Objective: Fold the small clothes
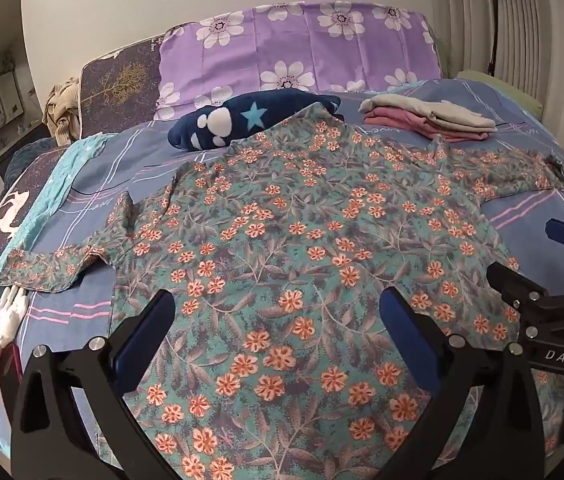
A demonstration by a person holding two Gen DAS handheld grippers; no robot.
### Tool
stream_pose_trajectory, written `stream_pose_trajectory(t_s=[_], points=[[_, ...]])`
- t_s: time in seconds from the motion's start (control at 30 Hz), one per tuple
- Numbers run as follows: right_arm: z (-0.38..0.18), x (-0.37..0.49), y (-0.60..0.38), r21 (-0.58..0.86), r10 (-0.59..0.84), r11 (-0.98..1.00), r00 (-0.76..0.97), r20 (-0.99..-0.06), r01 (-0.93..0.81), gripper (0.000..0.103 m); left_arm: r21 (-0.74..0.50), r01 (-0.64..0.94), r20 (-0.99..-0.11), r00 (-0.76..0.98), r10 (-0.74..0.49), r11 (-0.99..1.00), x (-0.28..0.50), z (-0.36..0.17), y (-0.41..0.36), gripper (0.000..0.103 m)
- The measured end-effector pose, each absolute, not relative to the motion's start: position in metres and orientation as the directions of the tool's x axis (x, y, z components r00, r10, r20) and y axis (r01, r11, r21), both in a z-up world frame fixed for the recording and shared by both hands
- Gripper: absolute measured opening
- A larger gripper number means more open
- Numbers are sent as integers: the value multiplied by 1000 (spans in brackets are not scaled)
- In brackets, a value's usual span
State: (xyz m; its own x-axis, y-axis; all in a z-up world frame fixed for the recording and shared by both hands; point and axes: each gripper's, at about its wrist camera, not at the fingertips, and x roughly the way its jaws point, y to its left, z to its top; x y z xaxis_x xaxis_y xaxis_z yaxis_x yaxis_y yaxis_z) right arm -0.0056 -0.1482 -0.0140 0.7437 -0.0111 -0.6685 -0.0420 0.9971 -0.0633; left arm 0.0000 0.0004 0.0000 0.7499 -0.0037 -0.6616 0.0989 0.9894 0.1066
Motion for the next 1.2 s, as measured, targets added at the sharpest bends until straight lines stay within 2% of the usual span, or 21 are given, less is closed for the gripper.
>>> stream_pose_trajectory(t_s=[0.3, 0.57, 1.2], points=[[-26, -12, -143, -58, -17, 998, 745, -667, -29, 101, 139, 101, -687, 726, 23, 985, 1, -5, -3, 102], [-21, -3, -147, -60, -20, 998, 725, -688, -30, 101, 100, 108, -700, 715, -7, 989, 3, -15, 3, 102], [-22, -3, -149, -74, -39, 997, 726, -686, -16, 101, 94, 118, -720, 694, -14, 989, 3, -23, 5, 102]])
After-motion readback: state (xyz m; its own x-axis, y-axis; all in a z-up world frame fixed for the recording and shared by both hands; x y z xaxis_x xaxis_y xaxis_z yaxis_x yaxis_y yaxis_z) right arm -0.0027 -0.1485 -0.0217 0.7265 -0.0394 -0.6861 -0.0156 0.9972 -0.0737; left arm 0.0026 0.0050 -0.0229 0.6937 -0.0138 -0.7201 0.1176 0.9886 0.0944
